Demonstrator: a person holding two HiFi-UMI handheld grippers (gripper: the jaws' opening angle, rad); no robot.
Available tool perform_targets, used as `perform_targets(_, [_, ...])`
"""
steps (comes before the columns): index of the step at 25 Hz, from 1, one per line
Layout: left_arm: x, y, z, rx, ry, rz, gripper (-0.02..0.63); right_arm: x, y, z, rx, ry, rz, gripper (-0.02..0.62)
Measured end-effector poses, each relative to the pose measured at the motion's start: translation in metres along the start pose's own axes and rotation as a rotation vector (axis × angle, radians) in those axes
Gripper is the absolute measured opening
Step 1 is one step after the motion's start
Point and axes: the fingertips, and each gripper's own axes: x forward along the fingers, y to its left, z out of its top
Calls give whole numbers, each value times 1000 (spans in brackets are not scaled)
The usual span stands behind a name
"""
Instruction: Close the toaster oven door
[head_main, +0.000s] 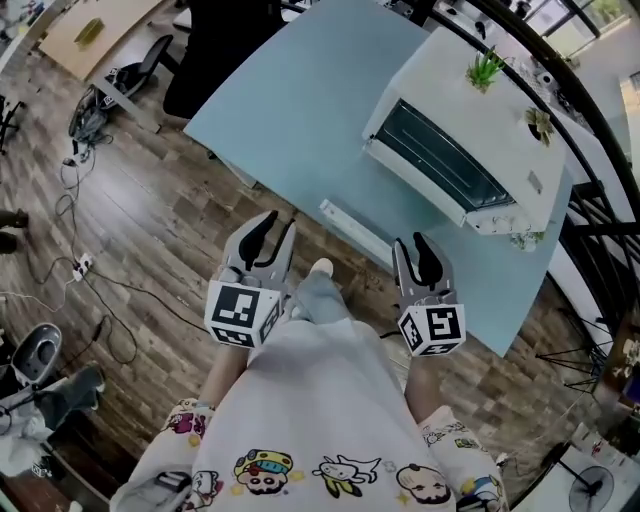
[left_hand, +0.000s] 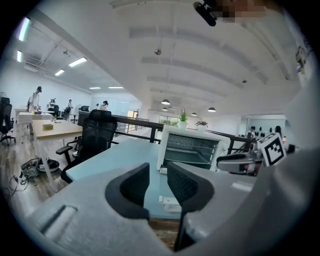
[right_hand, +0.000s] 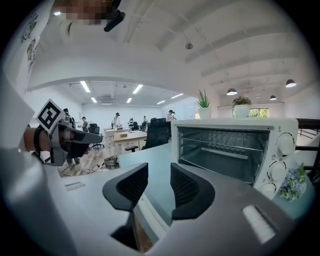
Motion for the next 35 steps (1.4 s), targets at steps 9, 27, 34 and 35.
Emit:
perform_targets(9, [72, -14, 34, 52, 1, -96, 103, 20, -55, 14, 46, -23, -84, 137])
perform_targets(27, [151, -86, 75, 148, -8, -415, 103, -49, -121, 29, 100, -92, -432, 137])
perform_targets(34, [163, -112, 75, 185, 23, -552, 103, -75, -124, 13, 172, -71, -557, 137])
perform_targets(35, [163, -114, 74, 188, 27, -565, 103, -76, -122, 11, 183, -68, -565, 137])
